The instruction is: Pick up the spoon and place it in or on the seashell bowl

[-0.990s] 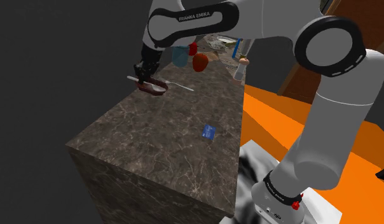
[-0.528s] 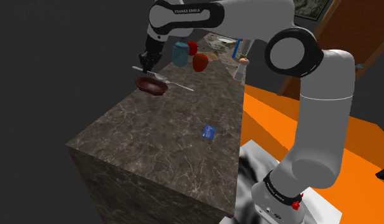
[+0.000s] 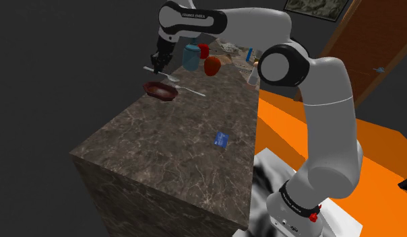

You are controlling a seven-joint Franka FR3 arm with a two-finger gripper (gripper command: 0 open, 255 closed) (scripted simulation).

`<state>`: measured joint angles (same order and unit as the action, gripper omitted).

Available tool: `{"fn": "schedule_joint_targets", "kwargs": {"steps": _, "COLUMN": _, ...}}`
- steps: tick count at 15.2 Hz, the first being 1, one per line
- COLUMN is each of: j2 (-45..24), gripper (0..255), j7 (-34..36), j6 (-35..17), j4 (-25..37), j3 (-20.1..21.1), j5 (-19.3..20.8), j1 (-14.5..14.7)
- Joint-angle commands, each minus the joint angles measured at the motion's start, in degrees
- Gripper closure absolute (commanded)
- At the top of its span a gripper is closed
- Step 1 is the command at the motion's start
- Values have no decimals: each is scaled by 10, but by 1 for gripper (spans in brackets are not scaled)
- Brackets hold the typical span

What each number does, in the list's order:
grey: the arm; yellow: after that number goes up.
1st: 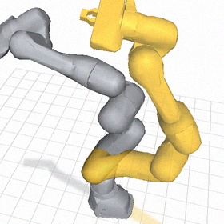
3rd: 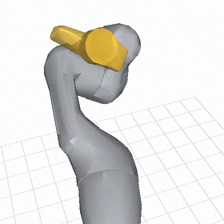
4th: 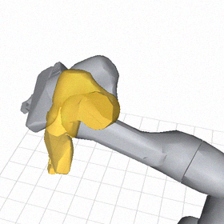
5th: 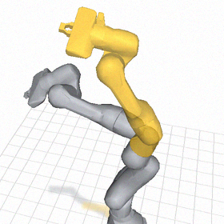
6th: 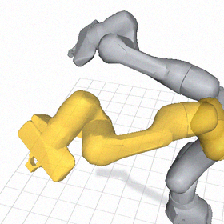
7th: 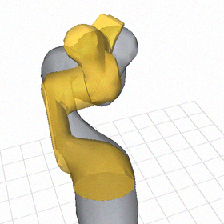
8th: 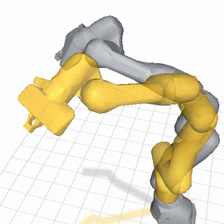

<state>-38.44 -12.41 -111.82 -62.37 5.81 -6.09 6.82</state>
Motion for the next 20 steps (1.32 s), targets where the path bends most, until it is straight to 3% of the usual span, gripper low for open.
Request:
{"fn": "schedule_joint_targets", "kwargs": {"steps": 1, "j2": -2, "gripper": 255, "j7": -2, "j6": -16, "j4": -13, "j3": -1, "j5": 0, "j1": -1}}
{"fn": "schedule_joint_targets", "kwargs": {"steps": 12, "j2": -12, "gripper": 255, "j7": -13, "j6": -91, "j4": -78, "j3": 0, "j5": -4, "j1": -2}}
{"fn": "schedule_joint_targets", "kwargs": {"steps": 19, "j2": -12, "gripper": 255, "j7": -13, "j6": -91, "j4": -78, "j3": 0, "j5": -4, "j1": -2}}
{"fn": "schedule_joint_targets", "kwargs": {"steps": 20, "j2": -15, "gripper": 0, "j7": -12, "j6": -89, "j4": -73, "j3": 0, "j5": -3, "j1": -2}}
